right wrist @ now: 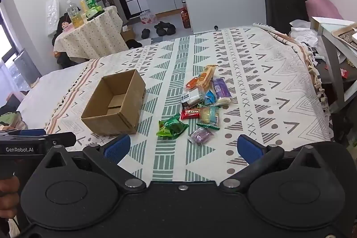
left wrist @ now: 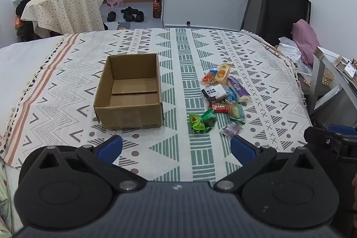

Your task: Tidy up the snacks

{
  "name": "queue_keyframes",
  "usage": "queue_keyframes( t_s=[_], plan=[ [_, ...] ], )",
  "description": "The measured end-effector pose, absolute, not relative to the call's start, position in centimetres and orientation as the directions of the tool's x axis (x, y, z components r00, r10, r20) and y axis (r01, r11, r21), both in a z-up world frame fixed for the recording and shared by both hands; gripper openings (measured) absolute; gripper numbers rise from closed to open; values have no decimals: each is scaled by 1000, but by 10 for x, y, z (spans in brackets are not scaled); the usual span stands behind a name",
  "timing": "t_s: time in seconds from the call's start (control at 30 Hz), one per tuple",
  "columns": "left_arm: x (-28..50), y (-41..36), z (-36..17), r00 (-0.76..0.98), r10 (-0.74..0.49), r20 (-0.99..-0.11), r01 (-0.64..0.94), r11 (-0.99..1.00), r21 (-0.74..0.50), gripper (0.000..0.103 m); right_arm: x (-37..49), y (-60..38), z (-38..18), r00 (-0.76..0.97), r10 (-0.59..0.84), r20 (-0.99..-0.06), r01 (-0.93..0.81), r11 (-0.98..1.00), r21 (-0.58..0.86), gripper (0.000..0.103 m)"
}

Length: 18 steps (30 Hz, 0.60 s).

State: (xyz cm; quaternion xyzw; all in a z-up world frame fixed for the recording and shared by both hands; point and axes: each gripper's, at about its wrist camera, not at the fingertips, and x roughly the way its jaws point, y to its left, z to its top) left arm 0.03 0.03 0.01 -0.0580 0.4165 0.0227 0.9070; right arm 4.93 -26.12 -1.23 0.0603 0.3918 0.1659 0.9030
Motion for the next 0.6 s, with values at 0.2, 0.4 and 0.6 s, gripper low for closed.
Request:
queue_keyframes(
  t_s=[0.2,0.4,0.6],
  plan=[
    [2,5,0,655,-20,-755,-76,993,-93,103,49,-257,-9,640,349,-684,-267,936,228,103],
    [-4,2,4,666,8,-746,-85,994,-66,103,47,-259,-11,643,352,-680,-268,935,232,103],
    [-4,-2,5,671,5,-742,-78,995,-64,103,48,-261,-8,645,348,-681,-267,937,226,103]
  ],
)
